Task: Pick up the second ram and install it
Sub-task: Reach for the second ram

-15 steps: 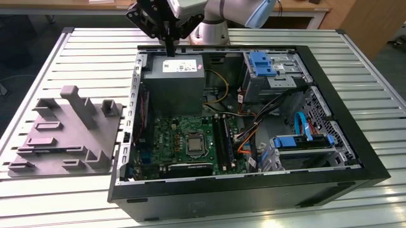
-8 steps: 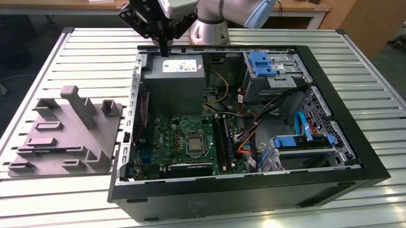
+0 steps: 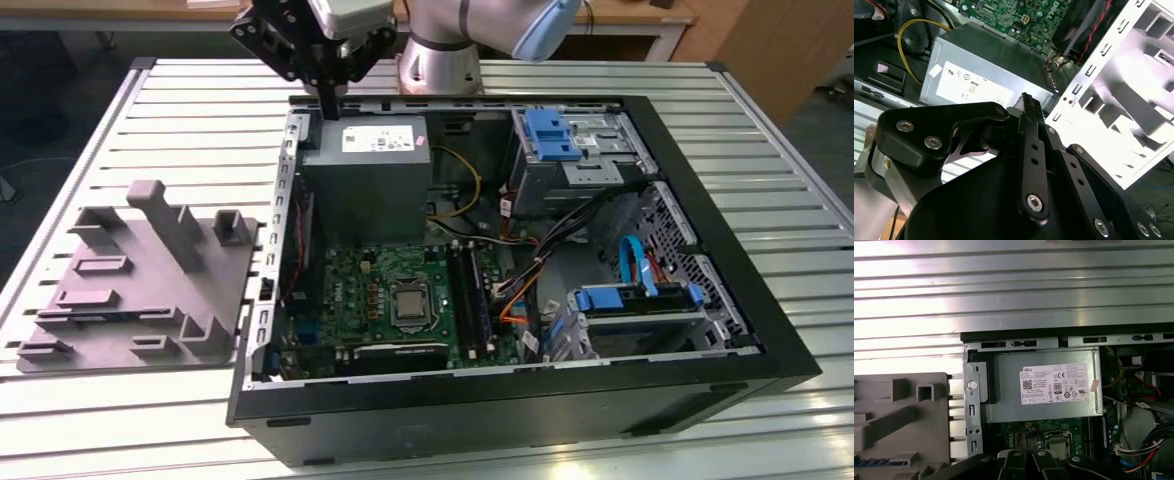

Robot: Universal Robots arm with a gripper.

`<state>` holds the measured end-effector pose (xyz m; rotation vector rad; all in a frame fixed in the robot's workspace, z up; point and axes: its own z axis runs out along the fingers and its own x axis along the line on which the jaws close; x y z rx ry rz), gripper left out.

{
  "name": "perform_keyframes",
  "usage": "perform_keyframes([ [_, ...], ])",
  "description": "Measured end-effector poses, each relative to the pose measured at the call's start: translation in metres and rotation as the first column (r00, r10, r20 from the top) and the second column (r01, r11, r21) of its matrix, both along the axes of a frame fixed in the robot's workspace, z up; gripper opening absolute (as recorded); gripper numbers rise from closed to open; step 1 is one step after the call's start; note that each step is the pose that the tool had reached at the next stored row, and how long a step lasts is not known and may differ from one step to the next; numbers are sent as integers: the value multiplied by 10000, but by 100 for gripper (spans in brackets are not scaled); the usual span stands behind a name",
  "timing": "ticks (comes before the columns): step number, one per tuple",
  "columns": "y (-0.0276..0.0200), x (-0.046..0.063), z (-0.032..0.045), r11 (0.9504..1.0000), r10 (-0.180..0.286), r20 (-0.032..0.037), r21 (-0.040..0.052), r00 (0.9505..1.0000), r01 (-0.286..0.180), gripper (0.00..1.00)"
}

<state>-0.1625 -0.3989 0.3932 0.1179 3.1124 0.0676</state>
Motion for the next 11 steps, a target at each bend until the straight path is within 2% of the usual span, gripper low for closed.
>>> perform_keyframes([
  [11, 0, -222, 0, 10000, -1, 3, 0, 10000, 1, 10],
])
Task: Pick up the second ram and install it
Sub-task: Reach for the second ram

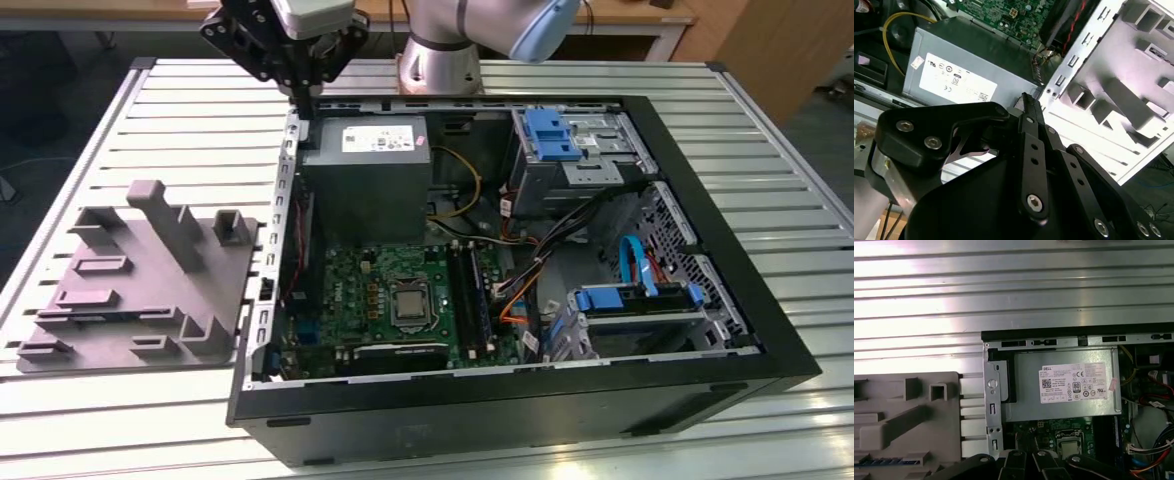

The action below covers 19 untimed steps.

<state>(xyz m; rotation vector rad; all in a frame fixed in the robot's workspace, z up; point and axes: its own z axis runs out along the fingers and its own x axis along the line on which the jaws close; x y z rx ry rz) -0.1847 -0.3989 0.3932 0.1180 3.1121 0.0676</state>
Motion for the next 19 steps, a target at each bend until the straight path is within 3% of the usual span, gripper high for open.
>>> perform_keyframes([
  [19, 0, -482, -2, 10000, 1, 14, -1, 10000, -1, 10],
])
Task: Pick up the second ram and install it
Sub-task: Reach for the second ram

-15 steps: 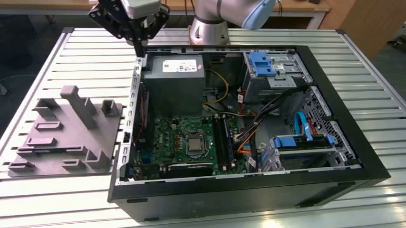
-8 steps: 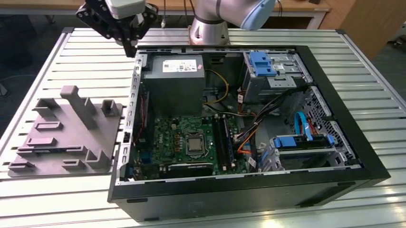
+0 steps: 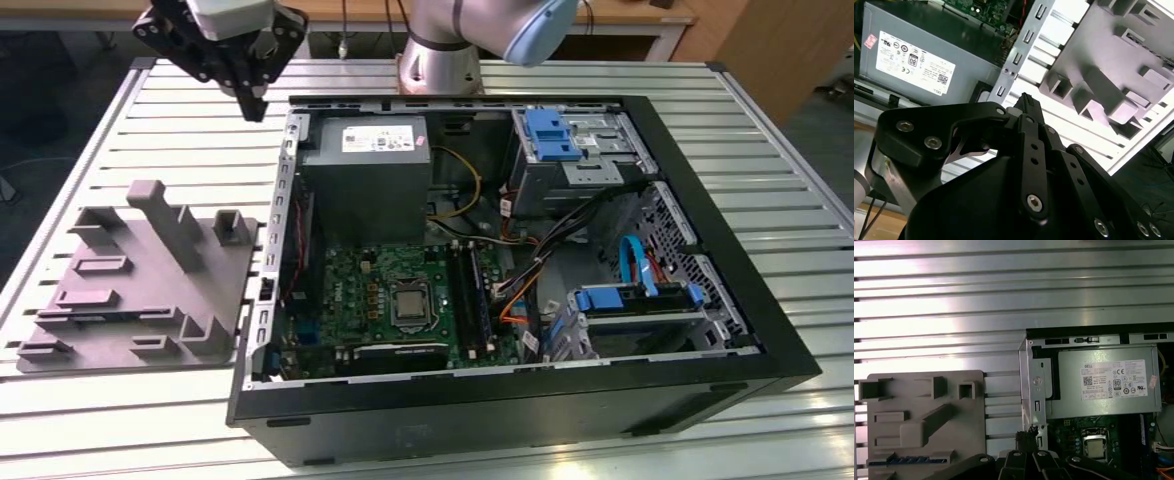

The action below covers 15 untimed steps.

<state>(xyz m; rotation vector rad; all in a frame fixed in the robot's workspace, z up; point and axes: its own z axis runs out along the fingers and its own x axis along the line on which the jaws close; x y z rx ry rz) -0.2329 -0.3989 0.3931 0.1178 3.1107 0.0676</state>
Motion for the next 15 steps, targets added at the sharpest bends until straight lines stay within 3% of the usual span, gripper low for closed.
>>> perform_keyframes([
  [15, 0, -330, -6, 10000, -1, 3, 1, 10000, 1, 10],
])
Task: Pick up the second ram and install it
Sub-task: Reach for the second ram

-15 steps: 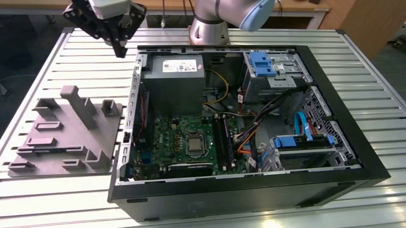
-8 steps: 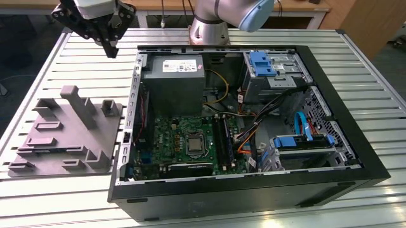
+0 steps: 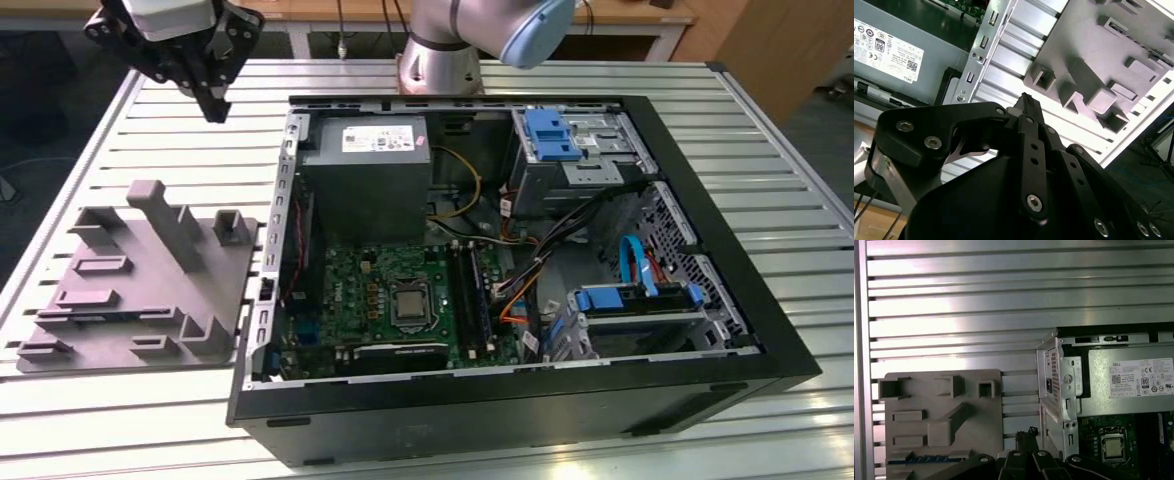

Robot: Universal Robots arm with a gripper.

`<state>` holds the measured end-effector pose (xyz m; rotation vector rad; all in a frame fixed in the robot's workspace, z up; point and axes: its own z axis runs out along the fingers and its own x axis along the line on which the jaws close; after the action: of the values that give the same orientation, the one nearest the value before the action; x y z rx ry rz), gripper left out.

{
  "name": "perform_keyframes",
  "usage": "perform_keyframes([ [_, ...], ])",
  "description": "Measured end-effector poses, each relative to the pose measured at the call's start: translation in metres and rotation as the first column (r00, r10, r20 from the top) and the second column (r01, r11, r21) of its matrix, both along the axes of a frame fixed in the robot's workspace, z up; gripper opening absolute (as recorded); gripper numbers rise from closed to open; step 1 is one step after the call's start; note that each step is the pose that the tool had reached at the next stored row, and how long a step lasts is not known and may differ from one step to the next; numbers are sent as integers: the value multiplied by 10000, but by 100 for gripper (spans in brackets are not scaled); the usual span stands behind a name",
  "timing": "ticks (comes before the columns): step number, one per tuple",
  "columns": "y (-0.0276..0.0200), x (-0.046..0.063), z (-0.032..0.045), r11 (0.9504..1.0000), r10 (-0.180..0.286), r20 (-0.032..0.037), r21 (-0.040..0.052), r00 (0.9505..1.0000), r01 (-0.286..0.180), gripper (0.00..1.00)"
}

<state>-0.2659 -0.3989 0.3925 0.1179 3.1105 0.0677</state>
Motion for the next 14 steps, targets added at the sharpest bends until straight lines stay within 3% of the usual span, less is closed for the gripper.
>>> perform_keyframes([
  [14, 0, -344, -11, 10000, 1, -1, -1, 10000, -1, 10],
])
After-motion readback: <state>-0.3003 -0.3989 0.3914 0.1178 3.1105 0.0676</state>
